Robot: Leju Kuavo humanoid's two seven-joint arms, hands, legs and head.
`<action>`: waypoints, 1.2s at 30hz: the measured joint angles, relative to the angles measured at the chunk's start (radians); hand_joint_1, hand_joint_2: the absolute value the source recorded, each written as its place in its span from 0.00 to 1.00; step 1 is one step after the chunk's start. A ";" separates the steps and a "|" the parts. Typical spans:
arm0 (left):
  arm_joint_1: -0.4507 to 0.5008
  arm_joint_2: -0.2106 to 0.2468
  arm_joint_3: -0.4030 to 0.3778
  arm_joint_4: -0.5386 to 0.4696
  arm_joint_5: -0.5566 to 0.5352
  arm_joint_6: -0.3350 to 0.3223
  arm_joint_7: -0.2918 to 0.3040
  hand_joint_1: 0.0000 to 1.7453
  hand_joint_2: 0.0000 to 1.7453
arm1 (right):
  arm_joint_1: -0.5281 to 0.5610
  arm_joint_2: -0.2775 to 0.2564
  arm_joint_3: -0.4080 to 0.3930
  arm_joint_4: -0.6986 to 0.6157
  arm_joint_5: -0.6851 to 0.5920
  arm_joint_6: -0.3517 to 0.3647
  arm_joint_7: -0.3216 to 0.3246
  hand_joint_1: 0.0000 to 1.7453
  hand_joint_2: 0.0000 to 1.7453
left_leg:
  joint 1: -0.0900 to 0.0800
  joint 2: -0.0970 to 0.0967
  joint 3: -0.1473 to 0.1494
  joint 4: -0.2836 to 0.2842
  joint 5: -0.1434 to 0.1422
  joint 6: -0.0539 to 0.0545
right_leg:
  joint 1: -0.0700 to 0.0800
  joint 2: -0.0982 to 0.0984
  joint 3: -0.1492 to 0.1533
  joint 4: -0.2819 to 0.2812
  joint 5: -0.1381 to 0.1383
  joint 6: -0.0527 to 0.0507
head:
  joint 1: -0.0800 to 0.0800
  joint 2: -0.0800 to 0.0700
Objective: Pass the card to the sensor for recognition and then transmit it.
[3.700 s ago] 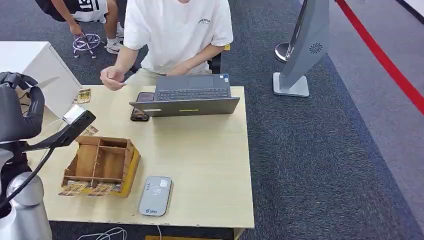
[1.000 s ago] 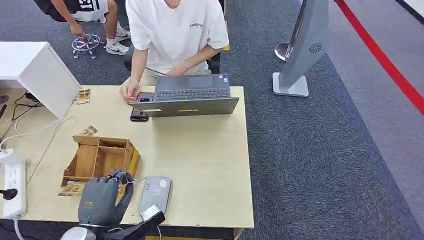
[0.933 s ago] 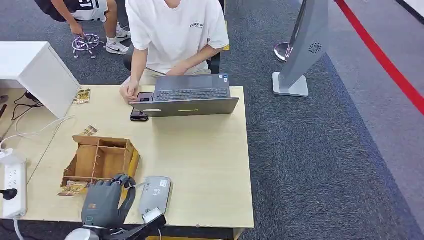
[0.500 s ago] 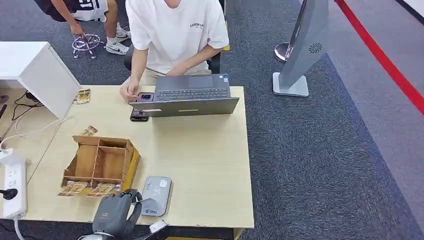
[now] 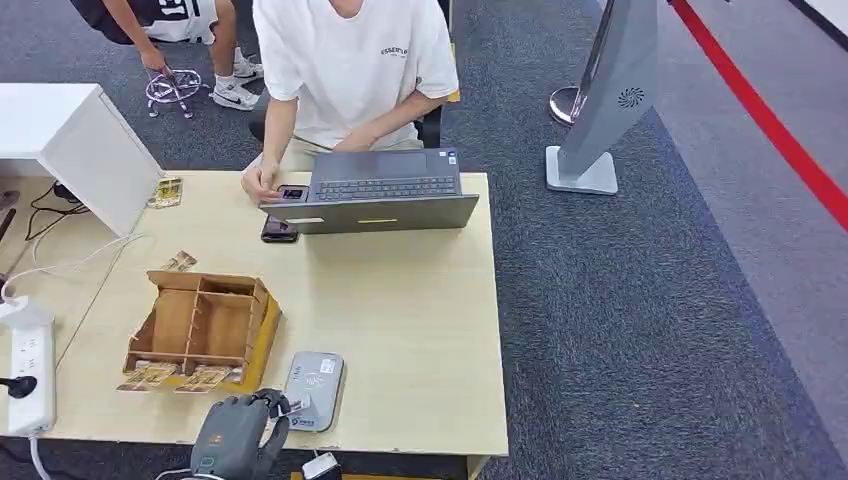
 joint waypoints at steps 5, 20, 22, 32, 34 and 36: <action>0.000 0.000 0.000 0.004 0.000 -0.001 0.000 1.00 1.00 | 0.000 0.000 0.000 0.000 0.000 0.000 0.000 0.00 1.00 | 0.000 0.000 0.000 0.000 0.000 0.000 | 0.000 0.000 0.000 0.000 0.000 0.000 | 0.000 0.000; -0.121 0.025 0.009 -0.273 0.073 -0.040 0.014 1.00 1.00 | 0.005 0.000 0.000 -0.005 0.004 0.020 0.009 0.00 1.00 | 0.000 -0.001 0.001 0.000 0.001 0.000 | 0.000 -0.002 0.000 0.000 0.001 0.000 | 0.001 0.000; -0.170 0.050 0.010 -0.321 0.090 -0.053 0.019 1.00 1.00 | 0.010 0.000 -0.001 -0.008 0.005 0.021 0.009 0.00 1.00 | 0.000 -0.001 0.001 0.000 0.001 0.000 | 0.000 -0.002 0.000 0.000 0.001 -0.001 | 0.000 0.000; -0.384 0.158 0.014 -0.398 0.081 -0.090 0.053 1.00 1.00 | 0.013 0.001 -0.001 -0.011 0.011 0.021 0.010 0.00 1.00 | 0.000 -0.001 0.000 0.000 0.002 0.000 | 0.000 -0.001 0.000 0.001 0.001 -0.001 | 0.000 0.000; -0.397 0.166 0.014 -0.400 0.080 -0.090 0.053 1.00 1.00 | 0.013 0.001 -0.001 -0.011 0.011 0.021 0.010 0.00 1.00 | 0.000 -0.001 0.000 0.000 0.002 0.000 | 0.000 -0.001 0.000 0.000 0.001 -0.001 | 0.000 0.000; -0.404 0.174 0.014 -0.401 0.074 -0.090 0.061 1.00 1.00 | 0.013 0.001 -0.001 -0.011 0.011 0.021 0.010 0.00 1.00 | 0.000 -0.001 0.000 0.000 0.002 0.000 | 0.000 -0.001 -0.001 0.000 0.001 -0.001 | 0.000 0.000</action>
